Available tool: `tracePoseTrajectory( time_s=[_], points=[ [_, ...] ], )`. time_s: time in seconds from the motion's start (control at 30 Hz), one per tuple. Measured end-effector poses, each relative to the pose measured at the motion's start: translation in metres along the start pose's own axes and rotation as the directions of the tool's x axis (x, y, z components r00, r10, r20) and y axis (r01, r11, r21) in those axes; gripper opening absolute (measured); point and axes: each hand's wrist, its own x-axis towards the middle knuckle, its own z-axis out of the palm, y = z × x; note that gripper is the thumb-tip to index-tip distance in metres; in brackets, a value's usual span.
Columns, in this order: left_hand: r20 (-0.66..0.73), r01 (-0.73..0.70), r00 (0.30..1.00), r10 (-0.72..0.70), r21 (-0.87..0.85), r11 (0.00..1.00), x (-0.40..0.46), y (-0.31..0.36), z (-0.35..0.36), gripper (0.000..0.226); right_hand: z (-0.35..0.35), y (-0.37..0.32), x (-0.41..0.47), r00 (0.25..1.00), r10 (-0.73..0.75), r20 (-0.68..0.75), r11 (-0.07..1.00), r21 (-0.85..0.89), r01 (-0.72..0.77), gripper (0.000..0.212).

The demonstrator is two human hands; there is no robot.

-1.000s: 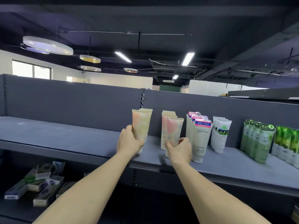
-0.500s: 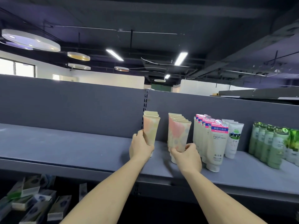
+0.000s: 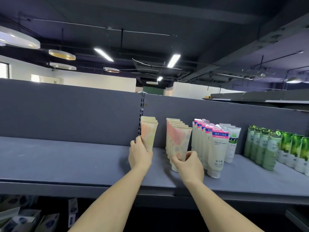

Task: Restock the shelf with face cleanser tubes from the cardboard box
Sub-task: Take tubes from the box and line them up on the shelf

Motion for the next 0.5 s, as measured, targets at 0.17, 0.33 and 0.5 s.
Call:
tracePoseTrajectory(
  time_s=[0.17,0.33,0.5],
  points=[
    [-0.003,0.025,1.000,-0.025,0.020,0.999,0.000,0.004,0.003,0.043,-0.002,0.001,0.001,1.000,-0.004,0.001,1.000,0.018,0.004,0.043],
    [0.038,0.033,0.999,-0.034,0.045,0.998,-0.005,0.004,-0.001,0.068,-0.004,0.002,0.000,1.000,-0.008,0.024,0.998,0.056,0.006,0.044],
    [0.049,0.040,0.998,-0.043,0.051,0.998,-0.016,0.009,-0.015,0.065,-0.008,-0.004,-0.005,0.999,-0.020,0.035,0.997,0.074,0.017,0.053]
  ],
)
